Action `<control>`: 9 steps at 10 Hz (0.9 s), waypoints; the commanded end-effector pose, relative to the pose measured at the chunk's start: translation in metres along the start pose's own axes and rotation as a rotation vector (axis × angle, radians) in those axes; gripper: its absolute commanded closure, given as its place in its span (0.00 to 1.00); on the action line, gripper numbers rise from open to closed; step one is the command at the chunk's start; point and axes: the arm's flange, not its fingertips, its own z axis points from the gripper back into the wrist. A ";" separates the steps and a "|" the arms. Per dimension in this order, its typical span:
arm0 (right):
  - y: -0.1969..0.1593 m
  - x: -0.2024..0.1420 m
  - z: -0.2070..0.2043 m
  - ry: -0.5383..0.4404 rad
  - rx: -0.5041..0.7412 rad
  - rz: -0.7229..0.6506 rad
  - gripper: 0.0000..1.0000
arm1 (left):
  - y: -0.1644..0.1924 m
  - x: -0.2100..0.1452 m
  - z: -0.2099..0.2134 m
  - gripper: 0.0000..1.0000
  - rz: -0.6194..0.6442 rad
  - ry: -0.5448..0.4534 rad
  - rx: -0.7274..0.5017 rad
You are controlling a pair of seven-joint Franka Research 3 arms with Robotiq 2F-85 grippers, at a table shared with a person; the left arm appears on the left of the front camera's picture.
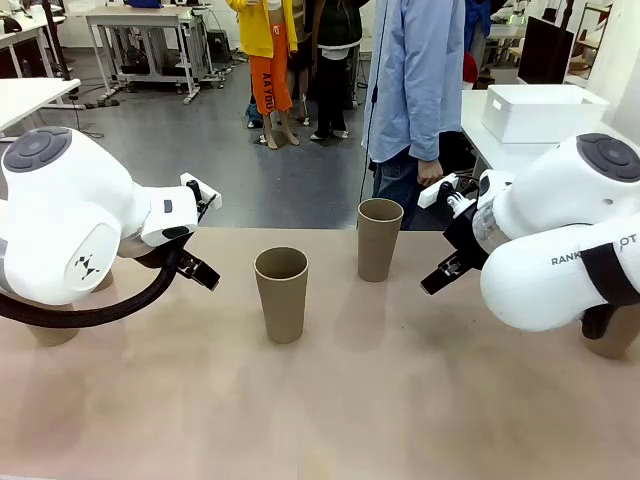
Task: Stack the cups and store them in the basket.
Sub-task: Pick up two Reusable plastic cups , one in each hand.
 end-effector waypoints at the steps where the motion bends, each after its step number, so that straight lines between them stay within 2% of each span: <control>1: 0.000 0.000 0.000 0.000 0.000 -0.001 0.00 | 0.000 0.000 0.000 0.00 0.000 0.000 0.000; 3: 0.000 0.000 0.000 0.000 0.000 0.000 0.00 | 0.000 0.000 0.000 0.00 0.000 0.000 0.000; 6: -0.025 0.053 0.066 -0.021 0.021 -0.018 0.00 | 0.022 0.022 0.060 0.00 -0.061 -0.009 -0.093; 8: -0.049 0.069 0.108 -0.005 0.069 0.023 0.00 | 0.043 0.027 0.103 0.00 -0.135 -0.012 -0.192; 9: -0.067 0.064 0.130 -0.010 0.134 0.072 0.00 | 0.056 0.022 0.126 0.00 -0.213 -0.017 -0.255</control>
